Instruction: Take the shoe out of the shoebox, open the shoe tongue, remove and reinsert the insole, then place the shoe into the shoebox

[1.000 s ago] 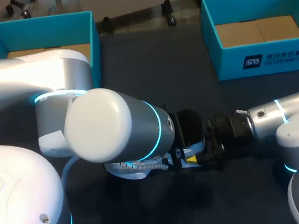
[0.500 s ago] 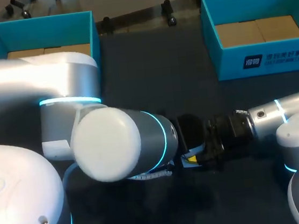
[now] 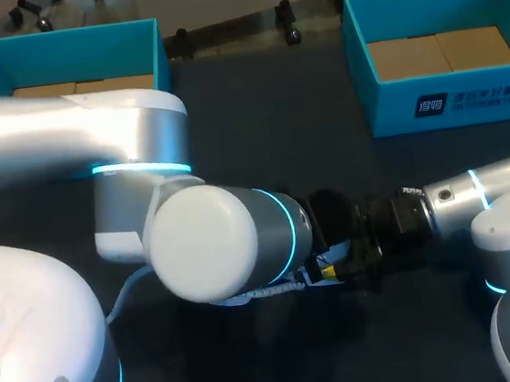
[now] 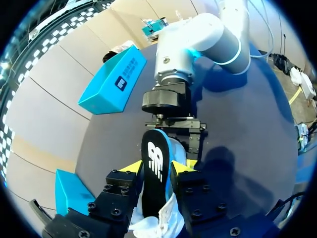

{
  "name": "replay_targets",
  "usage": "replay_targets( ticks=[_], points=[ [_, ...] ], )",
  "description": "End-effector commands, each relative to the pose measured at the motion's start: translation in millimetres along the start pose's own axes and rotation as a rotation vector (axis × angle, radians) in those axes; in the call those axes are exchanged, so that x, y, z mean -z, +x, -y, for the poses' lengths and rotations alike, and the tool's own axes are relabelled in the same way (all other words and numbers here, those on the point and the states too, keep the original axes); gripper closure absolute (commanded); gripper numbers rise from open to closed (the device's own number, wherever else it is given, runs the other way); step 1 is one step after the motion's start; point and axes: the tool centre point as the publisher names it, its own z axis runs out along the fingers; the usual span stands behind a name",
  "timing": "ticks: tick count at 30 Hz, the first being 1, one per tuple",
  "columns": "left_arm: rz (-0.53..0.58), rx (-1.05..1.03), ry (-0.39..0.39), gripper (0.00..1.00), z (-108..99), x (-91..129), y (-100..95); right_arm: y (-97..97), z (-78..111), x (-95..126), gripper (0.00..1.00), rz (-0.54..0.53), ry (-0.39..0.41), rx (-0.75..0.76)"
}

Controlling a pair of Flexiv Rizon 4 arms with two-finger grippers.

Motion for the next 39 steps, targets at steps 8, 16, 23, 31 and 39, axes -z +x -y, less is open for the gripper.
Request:
replay_targets(
  ticks=[8,16,23,31,39],
  points=[
    [0.019,0.019,-0.012,0.67,4,-28,1.5,0.7,0.2,-2,1.0,0.001,0.004,0.0],
    [0.025,0.035,-0.015,0.83,4,-34,-2.6,0.7,0.2,-2,1.0,0.001,0.004,0.0],
    [0.037,0.042,-0.013,1.0,3,-31,-8.6,0.7,0.2,-2,1.0,0.001,0.004,0.0],
    [0.031,0.045,0.013,1.0,2,-9,-10.8,0.7,0.2,-2,1.0,0.001,0.004,0.0],
    [0.022,0.039,0.029,1.0,-2,6,-6.4,0.7,0.2,-2,1.0,0.001,0.004,0.0]
  ],
)
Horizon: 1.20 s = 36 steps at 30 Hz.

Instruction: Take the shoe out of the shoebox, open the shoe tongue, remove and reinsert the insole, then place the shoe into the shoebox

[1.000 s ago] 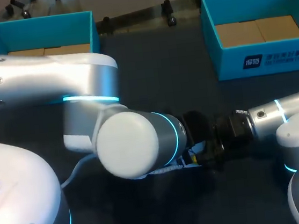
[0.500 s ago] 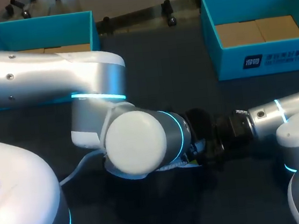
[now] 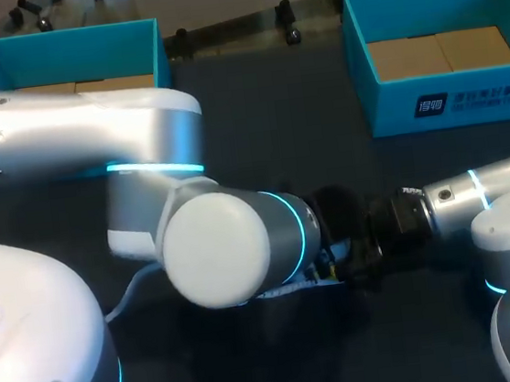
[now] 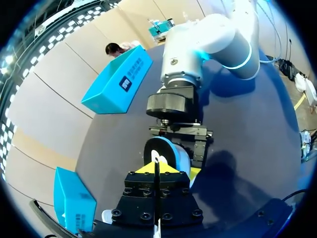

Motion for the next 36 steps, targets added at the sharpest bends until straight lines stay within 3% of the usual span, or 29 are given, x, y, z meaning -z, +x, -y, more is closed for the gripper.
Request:
replay_targets(
  ticks=[1,5,7,17,36],
  points=[
    [-0.013,-0.004,0.016,1.0,-8,13,-5.0,0.7,0.2,-2,1.0,0.001,0.004,0.0],
    [-0.02,-0.009,0.026,0.73,-11,20,-4.5,0.7,0.2,-2,1.0,0.001,0.004,0.0],
    [-0.023,-0.011,0.031,0.71,-12,22,-4.6,0.7,0.2,-2,1.0,0.001,0.004,0.0],
    [-0.033,-0.009,0.037,0.69,-17,22,-5.0,0.7,0.2,-2,1.0,0.001,0.004,0.0],
    [-0.027,-0.022,-0.006,0.71,-18,-10,8.2,0.7,0.2,-2,1.0,0.001,0.004,0.0]
  ],
)
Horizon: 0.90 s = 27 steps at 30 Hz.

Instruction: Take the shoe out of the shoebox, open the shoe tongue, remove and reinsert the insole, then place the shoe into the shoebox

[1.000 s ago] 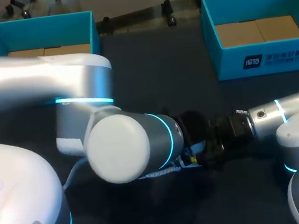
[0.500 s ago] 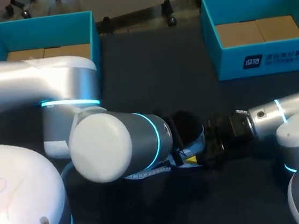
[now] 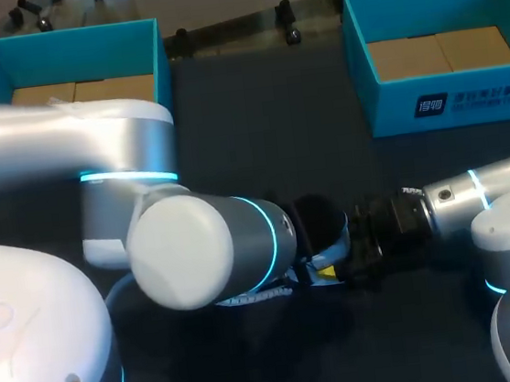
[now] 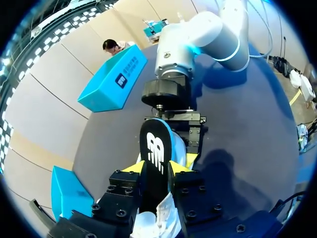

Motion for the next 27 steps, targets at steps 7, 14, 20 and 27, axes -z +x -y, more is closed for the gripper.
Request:
replay_targets(
  ticks=[7,14,20,27],
  points=[
    [0.013,0.0,-0.026,0.7,6,-21,5.1,0.7,0.2,-2,1.0,0.001,0.004,0.0],
    [0.021,0.001,-0.033,0.75,10,-28,5.7,0.7,0.2,-2,1.0,0.001,0.004,0.0],
    [0.037,0.012,-0.042,1.0,14,-38,-0.4,0.7,0.2,-2,1.0,0.001,0.004,0.0],
    [0.031,0.029,-0.03,1.0,13,-26,-6.4,0.7,0.2,-2,1.0,0.001,0.004,0.0]
  ],
)
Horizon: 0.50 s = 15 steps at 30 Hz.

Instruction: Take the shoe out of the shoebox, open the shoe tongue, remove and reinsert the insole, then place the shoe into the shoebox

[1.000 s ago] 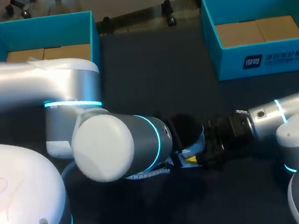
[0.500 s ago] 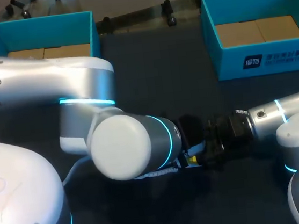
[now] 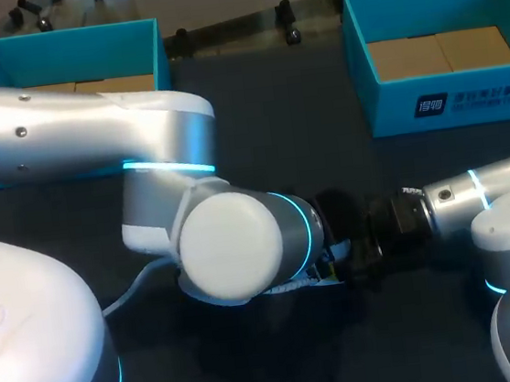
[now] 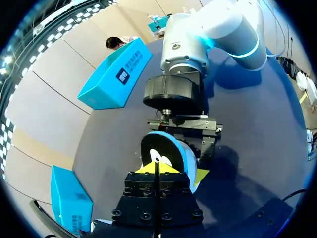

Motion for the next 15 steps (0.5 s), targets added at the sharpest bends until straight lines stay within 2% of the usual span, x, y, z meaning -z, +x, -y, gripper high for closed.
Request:
replay_targets(
  ticks=[1,7,15],
  points=[
    [-0.004,0.007,0.008,1.0,-3,12,-2.2,0.7,0.2,-2,1.0,0.001,0.004,0.0],
    [0.007,0.006,0.041,1.0,-9,32,0.2,0.7,0.2,-2,1.0,0.001,0.004,0.0],
    [0.026,0.033,0.061,1.0,-11,46,1.1,0.7,0.2,-2,1.0,0.001,0.004,0.0]
  ],
)
